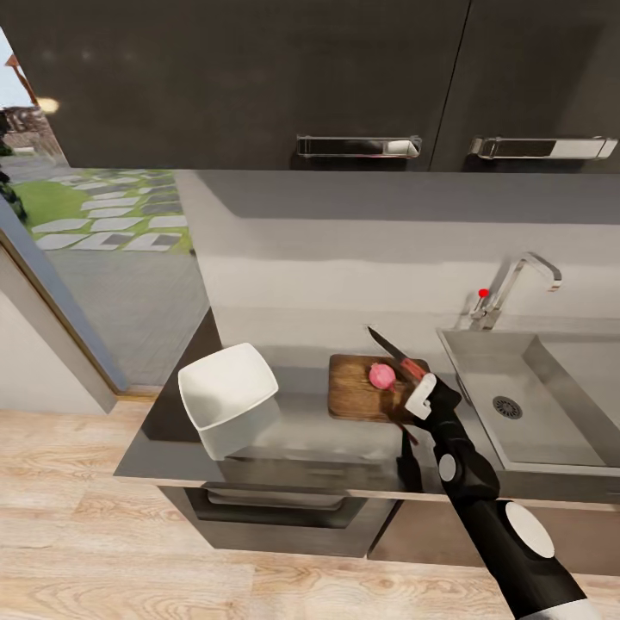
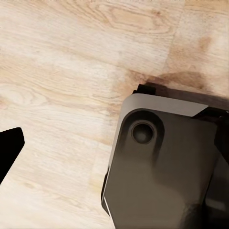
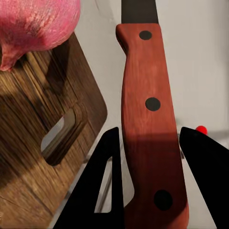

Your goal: In the kitchen, take the Vidalia onion out of the sink, dice it on the chopping board with the paring knife, put the diced onion into the bowl on the countertop, then place both the paring knife and the chopping board into the sink.

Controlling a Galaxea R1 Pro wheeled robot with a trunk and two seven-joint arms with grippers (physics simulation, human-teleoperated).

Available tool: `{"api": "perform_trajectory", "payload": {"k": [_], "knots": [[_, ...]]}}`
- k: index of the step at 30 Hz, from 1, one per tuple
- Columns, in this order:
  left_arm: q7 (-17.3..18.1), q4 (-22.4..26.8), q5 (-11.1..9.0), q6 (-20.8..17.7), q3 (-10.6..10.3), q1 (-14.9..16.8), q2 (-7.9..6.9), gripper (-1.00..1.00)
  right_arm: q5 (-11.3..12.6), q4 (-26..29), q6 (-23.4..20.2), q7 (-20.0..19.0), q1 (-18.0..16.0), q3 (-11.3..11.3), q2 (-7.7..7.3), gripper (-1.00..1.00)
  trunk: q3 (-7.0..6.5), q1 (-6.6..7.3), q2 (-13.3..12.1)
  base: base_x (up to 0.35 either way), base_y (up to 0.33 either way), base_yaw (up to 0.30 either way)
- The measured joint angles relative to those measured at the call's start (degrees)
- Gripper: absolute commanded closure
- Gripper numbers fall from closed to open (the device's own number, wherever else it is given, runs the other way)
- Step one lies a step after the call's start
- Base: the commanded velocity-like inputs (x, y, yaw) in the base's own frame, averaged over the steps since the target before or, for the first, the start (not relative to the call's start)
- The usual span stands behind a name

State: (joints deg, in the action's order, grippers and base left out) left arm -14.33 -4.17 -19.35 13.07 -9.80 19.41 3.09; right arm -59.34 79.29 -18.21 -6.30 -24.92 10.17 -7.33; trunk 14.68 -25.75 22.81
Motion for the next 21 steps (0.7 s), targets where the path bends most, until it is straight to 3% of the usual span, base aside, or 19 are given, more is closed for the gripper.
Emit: {"api": "perform_trajectory", "payload": {"k": [6, 10, 12, 18, 21], "knots": [[0.0, 0.0, 0.0, 0.0, 0.0, 0.0, -0.05, -1.0, 0.1, 0.0, 0.0, 0.0, 0.0, 0.1, 0.06, 1.0, 0.0, 0.0, 0.0, 0.0, 0.0, 0.0], [0.2, -0.1, -0.1, -0.4, 0.2, 0.0, -0.53, -1.0, -1.1, -1.3, 0.0, 1.2, 0.2, 1.2, 1.35, 1.0, 0.0, 0.0, 0.0, 0.0, 0.0, 0.0], [0.2, -0.1, -0.1, -0.4, 0.2, 0.0, -0.54, -1.0, -1.7, -2.0, 0.7, 1.0, 0.3, 0.7, 2.0, 1.0, 0.0, 0.0, 0.0, 0.0, 0.0, 0.0], [0.2, -0.1, -0.1, -0.4, 0.3, 0.0, -0.58, -1.0, 0.3, 0.0, 2.6, -1.0, 0.3, 0.3, 3.88, 1.0, 0.0, 0.0, 0.0, 0.0, 0.0, 0.0], [0.2, -0.1, -0.1, -0.4, 0.3, 0.0, -0.58, -1.0, 1.2, 0.9, 3.1, -1.0, 0.3, 0.0, 3.83, 1.0, 0.0, 0.0, 0.0, 0.0, 0.0, 0.0]]}}
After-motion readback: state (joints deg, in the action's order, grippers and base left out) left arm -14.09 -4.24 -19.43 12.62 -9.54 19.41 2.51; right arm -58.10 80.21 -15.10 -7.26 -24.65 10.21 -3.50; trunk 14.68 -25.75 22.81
